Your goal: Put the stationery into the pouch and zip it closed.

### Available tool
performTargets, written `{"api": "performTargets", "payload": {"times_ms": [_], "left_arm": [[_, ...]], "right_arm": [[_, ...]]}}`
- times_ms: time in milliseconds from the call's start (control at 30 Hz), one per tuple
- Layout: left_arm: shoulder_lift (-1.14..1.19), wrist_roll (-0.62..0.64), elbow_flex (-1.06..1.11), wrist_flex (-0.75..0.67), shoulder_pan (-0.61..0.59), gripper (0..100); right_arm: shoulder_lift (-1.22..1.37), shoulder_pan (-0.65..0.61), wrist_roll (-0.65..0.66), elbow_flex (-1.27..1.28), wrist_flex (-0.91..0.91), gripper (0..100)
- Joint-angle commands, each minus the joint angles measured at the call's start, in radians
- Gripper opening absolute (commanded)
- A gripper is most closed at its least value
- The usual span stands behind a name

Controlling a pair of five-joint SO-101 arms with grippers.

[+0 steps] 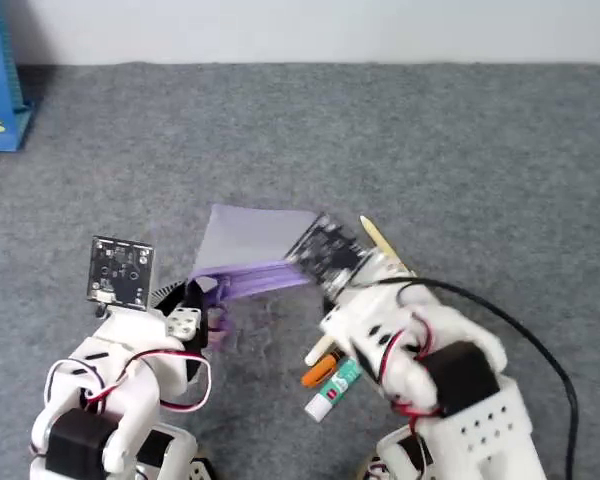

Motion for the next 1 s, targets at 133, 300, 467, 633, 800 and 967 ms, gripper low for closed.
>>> {"api": "performTargets", "payload": {"times_ms": [133,300,467,633,800,967], "left_arm": [[-0.005,0.021,-0.008,-0.021,-0.006,1],[-0.006,0.023,-0.013,-0.051,-0.006,1],[-0.006,0.023,-0.01,-0.097,-0.006,1],[-0.008,0.023,-0.015,-0.109,-0.006,1],[-0.008,0.023,-0.015,-0.109,-0.006,1],[-0.008,0.023,-0.015,-0.109,-0.006,1]], "right_arm": [[-0.019,0.024,0.006,-0.008,0.002,0.8],[-0.021,-0.111,-0.17,-0.012,-0.007,2.5],[-0.018,-0.217,-0.397,-0.006,0.016,18.8],[-0.015,-0.297,-0.419,0.043,-0.005,25.1],[-0.021,-0.325,-0.41,0.213,-0.174,25.1],[-0.021,-0.378,-0.486,0.285,-0.341,25.0]]}}
